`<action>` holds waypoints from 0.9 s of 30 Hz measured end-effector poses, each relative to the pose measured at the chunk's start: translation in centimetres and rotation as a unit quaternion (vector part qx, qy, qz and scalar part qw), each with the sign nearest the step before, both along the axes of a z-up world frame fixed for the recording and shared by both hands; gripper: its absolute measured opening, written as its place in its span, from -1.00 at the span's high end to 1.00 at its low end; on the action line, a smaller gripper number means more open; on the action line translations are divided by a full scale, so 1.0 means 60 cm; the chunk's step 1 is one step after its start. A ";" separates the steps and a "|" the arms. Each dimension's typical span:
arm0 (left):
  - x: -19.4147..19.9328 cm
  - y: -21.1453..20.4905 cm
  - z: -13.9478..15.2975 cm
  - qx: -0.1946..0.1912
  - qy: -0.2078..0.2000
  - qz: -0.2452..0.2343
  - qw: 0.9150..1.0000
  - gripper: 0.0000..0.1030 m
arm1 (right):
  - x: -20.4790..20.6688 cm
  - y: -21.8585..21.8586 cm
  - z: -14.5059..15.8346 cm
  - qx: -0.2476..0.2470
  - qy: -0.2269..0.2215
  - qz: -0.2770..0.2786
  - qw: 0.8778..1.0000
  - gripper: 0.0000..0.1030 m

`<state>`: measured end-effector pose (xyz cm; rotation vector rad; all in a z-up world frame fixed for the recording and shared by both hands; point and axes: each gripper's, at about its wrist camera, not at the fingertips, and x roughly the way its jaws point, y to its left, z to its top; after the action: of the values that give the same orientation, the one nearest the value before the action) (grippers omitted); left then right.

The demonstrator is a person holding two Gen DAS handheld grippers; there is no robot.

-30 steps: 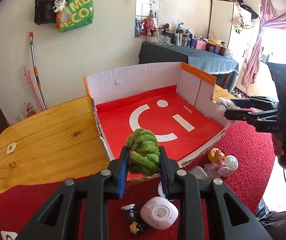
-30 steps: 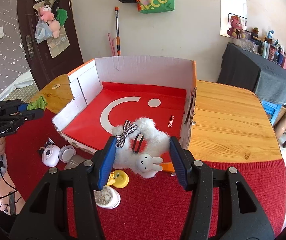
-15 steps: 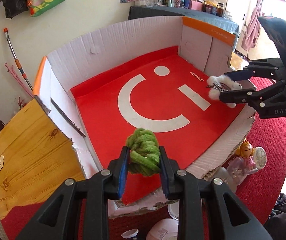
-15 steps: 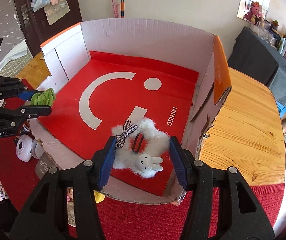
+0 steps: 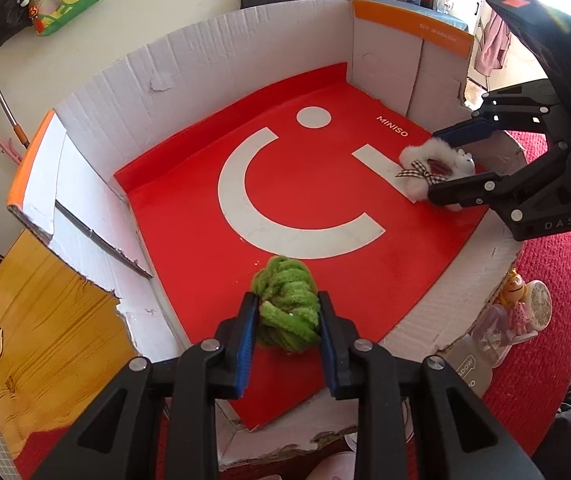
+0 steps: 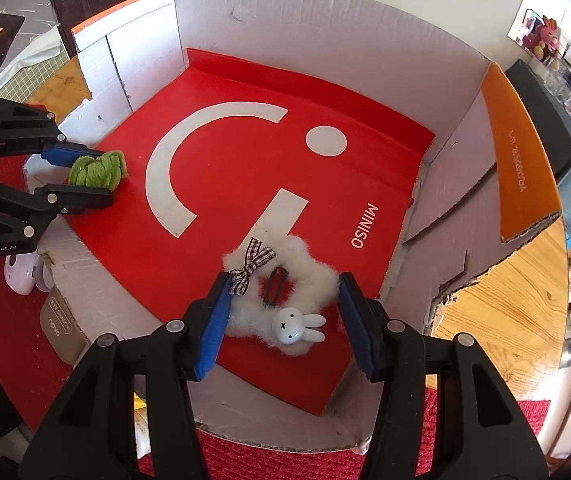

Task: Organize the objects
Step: 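Lower the green plush into the box while the right tool lowers the bunny beside it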

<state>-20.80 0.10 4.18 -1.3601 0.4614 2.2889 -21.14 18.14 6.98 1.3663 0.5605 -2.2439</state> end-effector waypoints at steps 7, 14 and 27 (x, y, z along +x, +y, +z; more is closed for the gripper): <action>0.001 0.001 0.001 -0.001 -0.001 0.000 1.000 0.41 | 0.005 0.000 -0.002 0.009 -0.004 0.006 1.000 -0.01; 0.000 0.004 0.000 -0.002 -0.001 -0.001 1.000 0.40 | 0.014 0.003 0.000 0.011 -0.005 0.008 1.000 -0.02; 0.000 0.005 0.000 -0.001 -0.002 0.000 1.000 0.39 | 0.029 0.007 0.004 0.016 -0.007 0.011 1.000 -0.03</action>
<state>-20.80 0.42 4.16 -1.3659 0.4635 2.2847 -19.39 18.55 7.20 1.3834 0.6060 -2.2159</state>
